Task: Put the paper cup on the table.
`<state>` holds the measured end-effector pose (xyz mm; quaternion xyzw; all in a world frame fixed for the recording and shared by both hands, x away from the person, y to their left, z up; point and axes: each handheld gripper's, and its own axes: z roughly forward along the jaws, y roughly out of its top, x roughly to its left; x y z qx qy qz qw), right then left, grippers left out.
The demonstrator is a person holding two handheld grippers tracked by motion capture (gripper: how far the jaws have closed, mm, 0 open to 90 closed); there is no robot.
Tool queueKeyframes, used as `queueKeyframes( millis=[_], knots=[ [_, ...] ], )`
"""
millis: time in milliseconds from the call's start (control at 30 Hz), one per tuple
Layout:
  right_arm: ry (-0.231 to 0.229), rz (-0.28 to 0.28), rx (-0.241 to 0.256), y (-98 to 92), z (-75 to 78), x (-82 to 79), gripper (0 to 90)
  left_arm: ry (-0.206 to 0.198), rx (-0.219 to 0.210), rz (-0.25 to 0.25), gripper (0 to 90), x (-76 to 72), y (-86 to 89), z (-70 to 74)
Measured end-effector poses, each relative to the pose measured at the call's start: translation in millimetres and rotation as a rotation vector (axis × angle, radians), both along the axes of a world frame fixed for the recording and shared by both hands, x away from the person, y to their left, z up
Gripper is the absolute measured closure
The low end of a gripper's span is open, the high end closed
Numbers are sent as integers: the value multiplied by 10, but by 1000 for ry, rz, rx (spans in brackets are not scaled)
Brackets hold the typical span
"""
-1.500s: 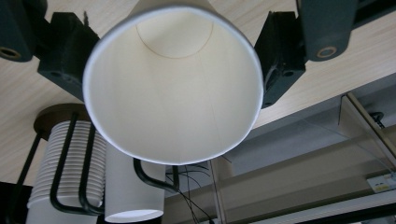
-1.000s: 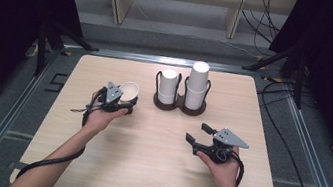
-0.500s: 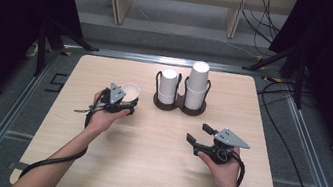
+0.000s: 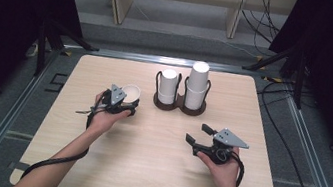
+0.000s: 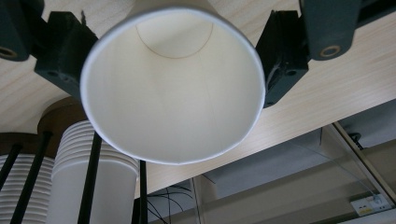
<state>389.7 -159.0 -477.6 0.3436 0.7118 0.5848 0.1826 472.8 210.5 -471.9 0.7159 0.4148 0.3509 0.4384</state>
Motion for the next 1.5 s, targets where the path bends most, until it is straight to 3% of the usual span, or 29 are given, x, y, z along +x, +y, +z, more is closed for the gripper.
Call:
queueKeyframes(
  millis=[200,267,300,333,400,433,533,700,767,800,933,1133,1200,1267,1300,1500],
  knots=[
    [-6,-5,-9,0,-2,0,230,4,-5,5,224,9,1,-25],
    [20,6,10,18,-8,-9,229,9,-3,11,216,14,5,-23],
    [-14,9,5,13,-16,10,228,8,-9,12,212,19,5,-28],
    [33,-1,7,28,-9,-19,227,10,-7,11,206,20,7,-26],
    [-14,2,0,27,-18,13,225,16,-15,12,194,23,9,-29],
    [-13,3,1,30,-19,12,225,22,-10,6,186,27,12,-31],
    [12,10,8,41,-21,2,226,14,-15,8,139,31,8,-44],
    [-2,8,7,39,-21,5,226,20,-18,16,60,22,25,-35],
    [17,14,11,38,-23,2,225,19,-17,11,40,11,33,-38],
    [-3,13,-9,27,-23,8,225,22,-16,14,35,2,34,-36],
    [-10,7,-20,21,-23,12,225,22,-13,13,22,-50,68,-23],
    [14,6,-17,15,-26,6,225,16,-15,7,15,-164,145,15],
    [16,-1,17,28,-39,9,225,20,-14,9,15,-202,178,28],
    [20,3,9,25,-37,8,224,18,-9,8,15,-233,200,36],
    [2,4,-19,8,-30,14,224,18,-13,5,14,-254,208,42],
    [1,12,-16,38,-45,24,222,10,-30,-8,6,-368,216,59]
  ],
)
